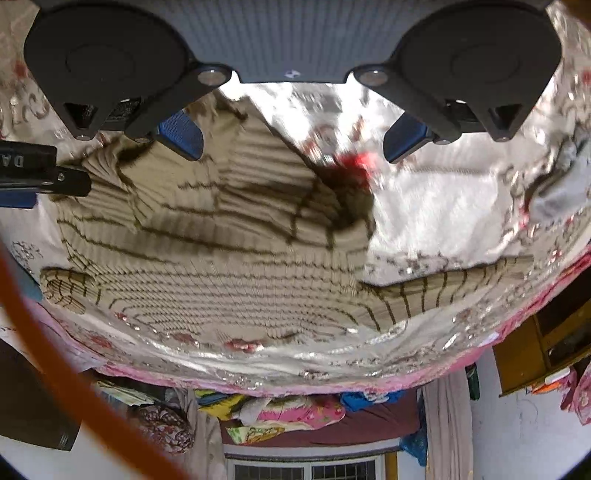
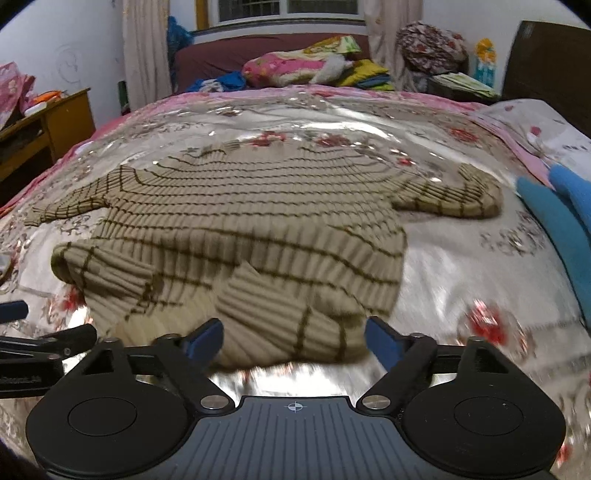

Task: Fold small clothes
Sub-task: 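Grasp the sweater hem with the right tool and pull it toward you, then grasp the hem with the left tool while the right tool keeps holding it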

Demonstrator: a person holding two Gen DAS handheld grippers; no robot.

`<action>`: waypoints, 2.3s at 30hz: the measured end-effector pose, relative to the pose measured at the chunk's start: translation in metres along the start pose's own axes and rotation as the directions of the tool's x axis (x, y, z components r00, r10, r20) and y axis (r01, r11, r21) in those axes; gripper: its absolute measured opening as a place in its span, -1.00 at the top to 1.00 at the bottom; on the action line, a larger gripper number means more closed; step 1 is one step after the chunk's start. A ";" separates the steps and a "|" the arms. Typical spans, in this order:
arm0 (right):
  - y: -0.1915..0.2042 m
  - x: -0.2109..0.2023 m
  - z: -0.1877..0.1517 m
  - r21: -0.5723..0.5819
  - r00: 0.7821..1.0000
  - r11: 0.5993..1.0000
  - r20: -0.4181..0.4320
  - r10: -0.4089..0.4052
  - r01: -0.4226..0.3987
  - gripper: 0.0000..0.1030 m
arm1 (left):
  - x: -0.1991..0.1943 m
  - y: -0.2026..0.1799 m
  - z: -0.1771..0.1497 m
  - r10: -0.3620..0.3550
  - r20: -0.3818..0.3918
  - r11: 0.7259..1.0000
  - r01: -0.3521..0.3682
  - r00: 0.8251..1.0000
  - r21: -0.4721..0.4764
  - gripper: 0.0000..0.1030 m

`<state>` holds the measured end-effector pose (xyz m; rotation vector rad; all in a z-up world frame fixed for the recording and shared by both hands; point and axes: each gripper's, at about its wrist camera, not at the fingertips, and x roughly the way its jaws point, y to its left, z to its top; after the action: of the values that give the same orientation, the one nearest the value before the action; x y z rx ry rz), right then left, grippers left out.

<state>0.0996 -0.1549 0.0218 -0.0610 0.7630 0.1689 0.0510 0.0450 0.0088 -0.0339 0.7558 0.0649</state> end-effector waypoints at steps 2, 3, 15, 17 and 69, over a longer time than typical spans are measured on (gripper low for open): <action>0.002 0.010 0.006 -0.021 1.000 0.999 -0.018 0.025 -0.025 -0.40 | 0.003 0.003 0.004 -0.005 0.002 1.000 0.005 1.000 0.013 -1.00; 0.003 0.014 0.008 -0.030 0.999 0.999 -0.028 0.038 -0.039 -0.33 | 0.006 0.005 0.007 -0.008 0.001 1.000 0.008 1.000 0.021 -1.00; -0.002 0.041 0.021 -0.055 0.977 0.985 -0.149 0.151 -0.161 0.68 | 0.015 0.002 0.023 -0.076 0.004 0.993 0.075 0.997 0.090 -1.00; -0.006 0.037 0.021 -0.062 0.972 0.981 -0.157 0.172 -0.183 0.82 | 0.015 0.001 0.022 -0.081 -0.003 0.992 0.081 0.997 0.092 -1.00; -0.085 -0.047 -0.040 0.025 0.973 0.979 -0.110 0.203 -0.201 0.82 | 0.005 -0.014 0.004 -0.050 -0.165 0.979 0.016 0.985 -0.202 -0.10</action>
<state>0.0537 -0.2494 0.0243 0.0209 0.8827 0.3560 0.0585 0.0316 0.0081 -0.2462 0.9164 0.1076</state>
